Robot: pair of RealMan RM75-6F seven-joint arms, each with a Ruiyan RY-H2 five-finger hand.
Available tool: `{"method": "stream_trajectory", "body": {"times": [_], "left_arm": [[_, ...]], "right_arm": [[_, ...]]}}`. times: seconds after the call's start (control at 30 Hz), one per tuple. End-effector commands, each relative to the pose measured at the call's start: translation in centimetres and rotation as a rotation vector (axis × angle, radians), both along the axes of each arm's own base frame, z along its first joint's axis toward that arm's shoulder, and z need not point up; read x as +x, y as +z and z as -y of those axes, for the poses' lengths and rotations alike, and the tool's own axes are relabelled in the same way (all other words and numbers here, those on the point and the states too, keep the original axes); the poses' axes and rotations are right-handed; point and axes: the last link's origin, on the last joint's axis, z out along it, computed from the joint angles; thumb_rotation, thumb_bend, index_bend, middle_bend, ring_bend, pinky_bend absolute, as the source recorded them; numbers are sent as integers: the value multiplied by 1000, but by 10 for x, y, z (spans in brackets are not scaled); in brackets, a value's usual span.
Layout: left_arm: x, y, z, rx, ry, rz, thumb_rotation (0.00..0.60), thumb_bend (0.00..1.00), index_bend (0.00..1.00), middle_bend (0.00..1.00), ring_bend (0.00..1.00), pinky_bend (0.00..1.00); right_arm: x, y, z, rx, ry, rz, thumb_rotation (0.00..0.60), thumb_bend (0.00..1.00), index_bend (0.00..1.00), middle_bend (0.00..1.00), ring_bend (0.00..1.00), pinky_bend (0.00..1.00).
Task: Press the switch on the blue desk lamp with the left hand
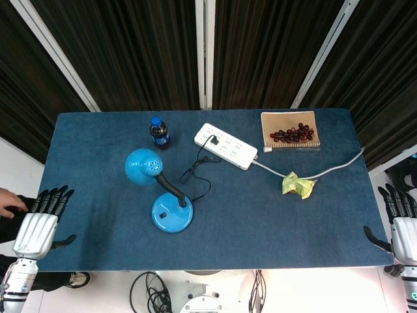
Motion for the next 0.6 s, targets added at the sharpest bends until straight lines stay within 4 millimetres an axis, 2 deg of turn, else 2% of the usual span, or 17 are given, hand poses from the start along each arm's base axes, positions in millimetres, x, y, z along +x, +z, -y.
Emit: {"method": "stream_trajectory", "body": {"times": [0.03, 0.43, 0.47, 0.5, 0.57, 0.6], "left_arm": [[0, 0, 0, 1, -1, 0, 600, 0, 34, 0, 0, 0], [2, 0, 0, 7, -10, 1, 600, 0, 34, 4, 0, 0], [3, 0, -1, 11, -9, 0, 600, 2, 34, 33, 1, 13], [3, 0, -1, 13, -7, -1, 600, 13, 33, 114, 28, 69], [3, -3, -1, 2, 10, 3, 600, 66, 31, 354, 207, 300], [3, -4, -2, -7, 16, 2, 600, 92, 30, 416, 292, 387]], "right_arm": [[0, 0, 0, 0, 0, 0, 600, 197, 0, 0, 0, 0], [0, 1, 1, -3, 1, 3, 600, 197, 0, 0, 0, 0], [0, 1, 1, -4, 2, 4, 600, 197, 0, 0, 0, 0], [0, 1, 2, -4, 2, 4, 600, 197, 0, 0, 0, 0], [0, 1, 2, 1, -1, 4, 600, 197, 0, 0, 0, 0], [0, 0, 1, 4, -3, 3, 600, 197, 0, 0, 0, 0]]}}
